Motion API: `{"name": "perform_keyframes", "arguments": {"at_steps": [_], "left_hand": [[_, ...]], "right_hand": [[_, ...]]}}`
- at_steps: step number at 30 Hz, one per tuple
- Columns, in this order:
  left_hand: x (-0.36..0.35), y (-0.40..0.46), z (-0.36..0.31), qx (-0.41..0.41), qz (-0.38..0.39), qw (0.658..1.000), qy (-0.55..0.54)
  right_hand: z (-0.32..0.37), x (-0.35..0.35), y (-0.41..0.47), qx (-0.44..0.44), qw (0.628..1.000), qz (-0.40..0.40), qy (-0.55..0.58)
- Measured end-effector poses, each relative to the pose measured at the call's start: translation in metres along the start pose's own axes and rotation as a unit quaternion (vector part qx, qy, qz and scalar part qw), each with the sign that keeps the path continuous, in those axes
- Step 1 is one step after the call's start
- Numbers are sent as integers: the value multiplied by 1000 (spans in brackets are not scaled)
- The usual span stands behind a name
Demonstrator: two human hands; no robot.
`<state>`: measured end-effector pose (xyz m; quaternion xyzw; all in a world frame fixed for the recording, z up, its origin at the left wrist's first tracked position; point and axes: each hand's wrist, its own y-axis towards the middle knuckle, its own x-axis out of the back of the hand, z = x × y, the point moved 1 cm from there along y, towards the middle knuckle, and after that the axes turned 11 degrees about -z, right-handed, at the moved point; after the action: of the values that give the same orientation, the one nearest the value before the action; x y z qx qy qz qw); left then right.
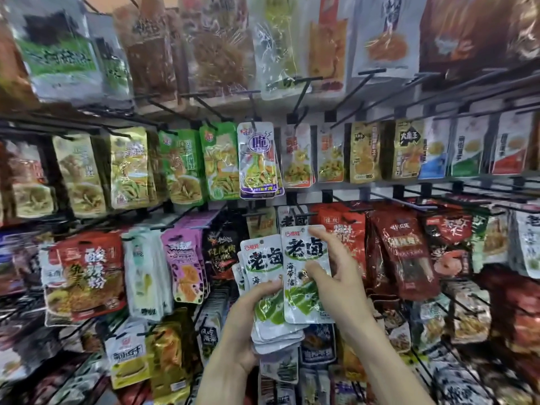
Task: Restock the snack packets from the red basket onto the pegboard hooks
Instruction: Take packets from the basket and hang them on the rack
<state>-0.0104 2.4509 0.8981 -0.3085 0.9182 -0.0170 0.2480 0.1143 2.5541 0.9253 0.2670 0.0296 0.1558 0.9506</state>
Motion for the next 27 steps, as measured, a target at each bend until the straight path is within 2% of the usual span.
{"name": "perform_keyframes", "arguments": {"at_steps": [4, 10, 14, 18, 22, 24, 27], "left_hand": [[1, 1, -4, 1, -3, 1000, 5], [10, 1, -5, 7, -47, 999, 19], [27, 1, -7, -2, -83, 996, 8], [38, -1, -7, 0, -74, 997, -7], [28, -4, -6, 3, -54, 999, -9], [22, -5, -3, 9, -49, 999, 1], [16, 1, 2, 4, -46, 999, 15]], "right_hand": [[-1, -5, 4, -12, 1000, -12, -13], [7, -10, 10, -35, 998, -6, -44], [-6, -34, 50, 0, 981, -61, -184], [-25, -56, 83, -8, 958, -51, -283], [-20, -47, 60, 3, 957, -30, -289], [-16, -36, 37, 35, 959, -45, -277], [-4, -23, 3, 11, 987, -70, -147]]}}
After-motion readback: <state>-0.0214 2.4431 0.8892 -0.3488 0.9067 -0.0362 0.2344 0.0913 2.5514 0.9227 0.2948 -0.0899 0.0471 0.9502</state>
